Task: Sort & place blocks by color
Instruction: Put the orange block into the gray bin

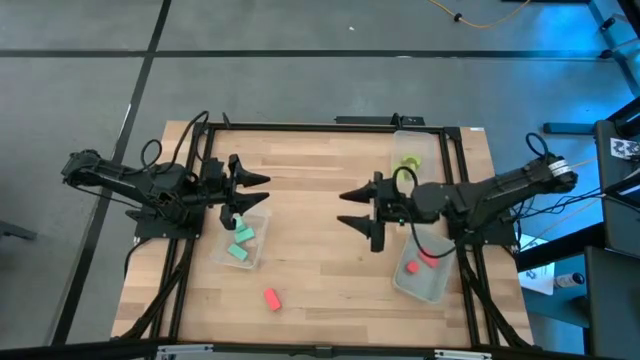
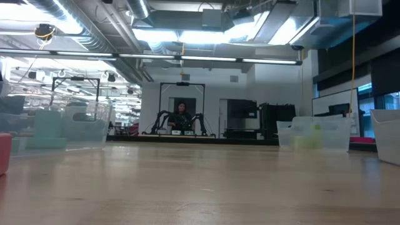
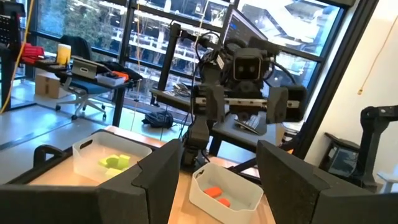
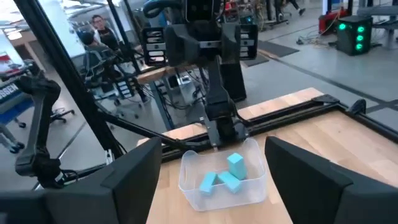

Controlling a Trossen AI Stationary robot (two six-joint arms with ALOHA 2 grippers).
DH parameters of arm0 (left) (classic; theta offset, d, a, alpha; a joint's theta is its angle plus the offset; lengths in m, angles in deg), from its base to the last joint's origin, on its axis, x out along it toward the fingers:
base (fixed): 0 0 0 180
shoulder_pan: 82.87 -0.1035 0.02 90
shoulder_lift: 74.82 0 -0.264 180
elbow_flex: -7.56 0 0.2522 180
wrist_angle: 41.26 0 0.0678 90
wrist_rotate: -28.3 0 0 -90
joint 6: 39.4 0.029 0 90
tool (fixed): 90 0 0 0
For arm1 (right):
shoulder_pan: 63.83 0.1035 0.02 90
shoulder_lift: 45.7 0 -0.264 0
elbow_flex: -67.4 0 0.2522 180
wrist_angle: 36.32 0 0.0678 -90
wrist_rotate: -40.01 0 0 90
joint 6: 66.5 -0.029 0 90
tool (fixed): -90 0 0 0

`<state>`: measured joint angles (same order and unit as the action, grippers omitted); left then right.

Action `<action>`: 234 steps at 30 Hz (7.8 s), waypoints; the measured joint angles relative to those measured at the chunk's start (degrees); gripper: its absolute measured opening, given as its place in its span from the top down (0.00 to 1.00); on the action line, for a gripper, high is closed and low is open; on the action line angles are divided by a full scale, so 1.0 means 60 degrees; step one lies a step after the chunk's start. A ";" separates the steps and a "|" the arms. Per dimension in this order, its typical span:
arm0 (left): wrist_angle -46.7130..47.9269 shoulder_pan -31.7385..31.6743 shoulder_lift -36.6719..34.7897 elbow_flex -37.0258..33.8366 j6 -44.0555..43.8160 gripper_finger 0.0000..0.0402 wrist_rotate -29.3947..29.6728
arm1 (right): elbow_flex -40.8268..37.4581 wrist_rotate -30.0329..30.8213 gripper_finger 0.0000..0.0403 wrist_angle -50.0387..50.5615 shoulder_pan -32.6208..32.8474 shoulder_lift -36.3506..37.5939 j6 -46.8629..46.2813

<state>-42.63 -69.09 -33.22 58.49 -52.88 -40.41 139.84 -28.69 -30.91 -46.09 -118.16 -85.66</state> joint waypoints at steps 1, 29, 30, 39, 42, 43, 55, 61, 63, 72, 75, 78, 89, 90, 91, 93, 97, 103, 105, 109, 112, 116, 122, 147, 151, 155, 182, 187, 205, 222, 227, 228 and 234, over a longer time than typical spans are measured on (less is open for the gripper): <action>0.0023 -0.0001 0.0000 0.0000 0.0000 0.50 0.0001 | 0.0000 -0.0178 0.28 -0.0030 -0.0108 0.0000 0.0036; 0.8446 0.3022 0.5550 0.3781 -0.0470 0.50 -0.2597 | -0.0004 -0.0576 0.28 0.0473 -0.0399 0.0000 -0.0008; 0.8372 0.3261 0.5986 0.3781 -0.0086 0.50 -0.2709 | -0.0004 -0.0577 0.28 0.0562 -0.0429 0.0000 -0.0048; 0.7078 0.4057 0.8919 0.3781 0.2131 0.50 -0.2495 | -0.0011 -0.0583 0.28 0.0697 -0.0468 0.0011 -0.0464; 0.6861 0.4037 0.9357 0.3785 0.2423 0.50 -0.2489 | -0.0011 -0.0587 0.28 0.0715 -0.0469 0.0013 -0.0492; 0.6910 0.4034 0.9463 0.3785 0.2511 0.50 -0.2501 | -0.0011 -0.0587 0.28 0.0715 -0.0470 0.0014 -0.0495; 0.6907 0.3999 0.9774 0.3789 0.2997 0.50 -0.2733 | -0.0011 -0.0576 0.28 0.0721 -0.0473 0.0014 -0.0502; 0.6869 0.3831 1.0101 0.3778 0.3268 0.50 -0.3148 | -0.0011 -0.0572 0.28 0.0723 -0.0473 0.0018 -0.0507; 0.6671 0.3763 1.0260 0.3778 0.3167 0.50 -0.3471 | -0.0011 -0.0572 0.28 0.0723 -0.0473 0.0022 -0.0506; 0.6410 0.3699 1.0459 0.3781 0.3022 0.51 -0.3566 | -0.0011 -0.0568 0.28 0.0669 -0.0473 0.0022 -0.0502; 0.6408 0.3545 1.0459 0.3781 0.2652 0.57 -0.3804 | -0.0011 -0.0568 0.28 0.0664 -0.0473 0.0022 -0.0488; 0.6434 0.3387 1.0457 0.3792 0.2363 0.67 -0.3996 | -0.0011 -0.0568 0.28 0.0664 -0.0473 0.0022 -0.0477; 0.8340 0.2625 0.8719 0.3770 0.1771 0.70 -0.3441 | -0.0011 -0.0568 0.28 0.0830 -0.0473 0.0549 -0.0302; 0.8460 0.2527 0.8373 0.3770 0.1708 0.70 -0.3199 | -0.0011 -0.0568 0.28 0.1037 -0.0469 0.0673 -0.0409; 0.8666 0.2435 0.8018 0.3771 0.1601 0.70 -0.2863 | -0.0011 -0.0571 0.28 0.1228 -0.0473 0.0775 -0.0557; 0.9011 0.2243 0.7294 0.3773 0.1418 0.70 -0.2148 | -0.0011 -0.0559 0.28 0.1726 -0.0473 0.0909 -0.0963; 0.9274 0.1812 0.5904 0.3774 0.1004 0.70 -0.0499 | -0.0011 -0.0558 0.28 0.2714 -0.0473 0.0924 -0.2118; 0.8719 0.0899 0.4737 0.3778 0.1010 0.70 0.0737 | -0.0518 -0.0562 0.28 0.2030 -0.0473 0.0318 -0.3785; 0.8118 0.0540 0.4629 0.3778 0.1017 0.70 0.0326 | -0.0719 -0.0699 0.28 0.1331 -0.0473 0.0004 -0.3471; 0.6403 -0.0073 0.4682 0.3778 0.1014 0.70 -0.1199 | -0.0642 -0.1061 0.28 0.0525 -0.0473 -0.0749 -0.1621; 0.5630 -0.0406 0.4983 0.3787 0.0895 0.70 -0.1987 | -0.0251 -0.1071 0.28 0.0567 -0.0469 -0.1273 0.0072; 0.5481 -0.0678 0.5291 0.3781 0.0732 0.70 -0.2316 | 0.0183 -0.1016 0.28 0.0702 -0.0482 -0.1828 0.1285; 0.5118 -0.0609 0.5760 0.3781 0.0758 0.70 -0.2407 | 0.0350 -0.0746 0.28 0.0791 -0.0530 -0.2293 0.1789; 0.4662 -0.0500 0.6046 0.3781 0.1070 0.70 -0.2492 | 0.0350 -0.1490 0.52 0.0499 -0.0742 -0.2554 0.1749; 0.4577 -0.0500 0.6150 0.3781 0.1089 0.70 -0.2491 | 0.0342 -0.1508 0.56 0.0387 -0.0738 -0.2623 0.1716; 0.4505 -0.0503 0.6142 0.3781 0.1043 0.70 -0.2474 | 0.0342 -0.1512 0.65 0.0381 -0.0738 -0.2612 0.1563; 0.2549 -0.0746 0.1146 0.1603 -0.0237 0.32 -0.0214 | -0.1193 0.0763 0.67 0.7589 0.1541 0.2360 -0.3340; 0.0179 -0.0257 -0.0186 -0.0326 -0.0747 0.32 0.0110 | -0.1917 0.2628 0.67 0.6322 0.2521 0.3117 -0.3948; -0.0713 0.0047 -0.0729 -0.0998 -0.0736 0.32 0.0124 | -0.1143 0.0978 0.67 0.6832 0.2448 0.2993 -0.3897; -0.0672 0.0043 -0.0725 -0.0998 -0.0732 0.32 0.0296 | -0.1078 -0.4144 0.67 1.1964 0.2974 -0.0187 -0.6489; -0.0712 0.0043 -0.0725 -0.0998 -0.0732 0.32 0.0303 | -0.1591 -0.3700 0.67 1.1676 0.2970 -0.0432 -0.7226; -0.0712 0.0043 -0.0725 -0.0998 -0.0732 0.32 0.0303 | -0.1658 -0.3647 0.67 1.1516 0.2970 -0.0434 -0.7318; -0.0711 0.0036 -0.0725 -0.0995 -0.0663 0.32 0.0314 | -0.1825 -0.3245 0.67 1.1337 0.2992 -0.0435 -0.7743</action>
<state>-46.89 -68.87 -37.57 52.52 -56.86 -38.52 128.89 -48.16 37.12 -28.14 -120.78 -132.12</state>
